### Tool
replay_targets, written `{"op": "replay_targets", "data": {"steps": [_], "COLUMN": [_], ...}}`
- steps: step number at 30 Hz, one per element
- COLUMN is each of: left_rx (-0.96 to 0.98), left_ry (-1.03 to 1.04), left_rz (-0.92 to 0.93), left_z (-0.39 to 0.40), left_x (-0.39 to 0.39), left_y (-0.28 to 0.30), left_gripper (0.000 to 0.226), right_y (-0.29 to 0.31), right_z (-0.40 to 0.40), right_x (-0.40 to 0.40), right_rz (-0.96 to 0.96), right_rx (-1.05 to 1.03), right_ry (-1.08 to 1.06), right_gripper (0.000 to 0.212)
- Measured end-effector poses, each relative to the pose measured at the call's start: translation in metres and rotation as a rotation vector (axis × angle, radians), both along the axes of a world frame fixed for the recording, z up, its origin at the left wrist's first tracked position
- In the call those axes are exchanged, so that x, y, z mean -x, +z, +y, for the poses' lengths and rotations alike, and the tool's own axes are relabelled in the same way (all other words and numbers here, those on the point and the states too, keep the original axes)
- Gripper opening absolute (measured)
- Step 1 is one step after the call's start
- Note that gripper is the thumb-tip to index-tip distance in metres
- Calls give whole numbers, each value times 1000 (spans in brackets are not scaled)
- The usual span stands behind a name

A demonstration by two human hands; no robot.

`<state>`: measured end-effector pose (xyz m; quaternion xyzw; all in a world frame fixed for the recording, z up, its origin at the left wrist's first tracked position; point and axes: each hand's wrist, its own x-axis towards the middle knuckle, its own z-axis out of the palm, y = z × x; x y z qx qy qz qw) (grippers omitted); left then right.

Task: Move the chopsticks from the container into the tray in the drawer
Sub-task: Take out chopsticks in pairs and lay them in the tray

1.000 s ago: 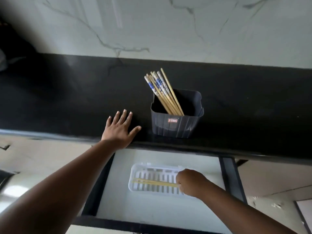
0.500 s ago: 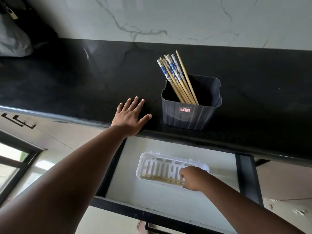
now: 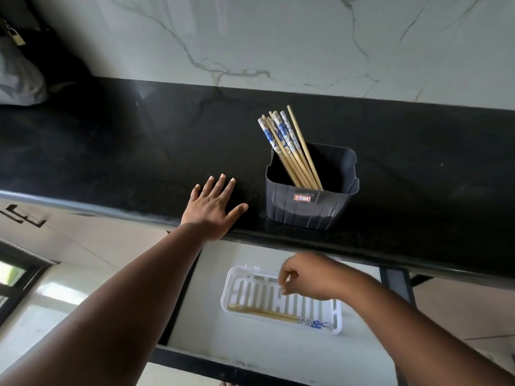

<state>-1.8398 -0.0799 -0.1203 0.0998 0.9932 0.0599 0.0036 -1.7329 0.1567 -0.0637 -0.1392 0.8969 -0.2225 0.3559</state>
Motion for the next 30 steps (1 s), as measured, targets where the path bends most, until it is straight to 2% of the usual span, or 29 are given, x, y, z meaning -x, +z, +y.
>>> {"op": "replay_targets", "data": {"steps": [3,5,6,8,9,12,15,18,25,30], "left_rx": [6,12,11,9,9,-24,-46,-48,-77,-95], "left_ry": [2,-1,-2,-5,-7,-14,-26,-36,-61,-64], "left_rz": [0,-15,-21,-35,-40,-51,-67,-69,-71,-84], "left_z": [-1,-1,-1,0,-1,-2,-2,-2,-3,-2], "left_x": [0,0,1,1,1,1,1,0,3,2], "left_y": [0,1,1,3,4,4,3,3,2,1], "left_gripper": [79,80,80,86,91,107,108,108,117,120], "right_y": [94,133,142,144,140,119,104,103,102,95], "right_z": [-12,-16,-17,-21,-24,-39,-54,-64,-86,-89], "right_x": [8,24,39,68,81,103,110,115,126,126], "right_rz": [26,220,365,632,703,707,791,824,859,858], "right_rx": [271,442,447,304,212,-7,-174,-219,-285,-303], "right_ry": [-99,-291,-385,-505,-532,-548,-560,-612,-699,-754], "right_gripper": [4,7,8,4,2,14,21,17,25,21]}}
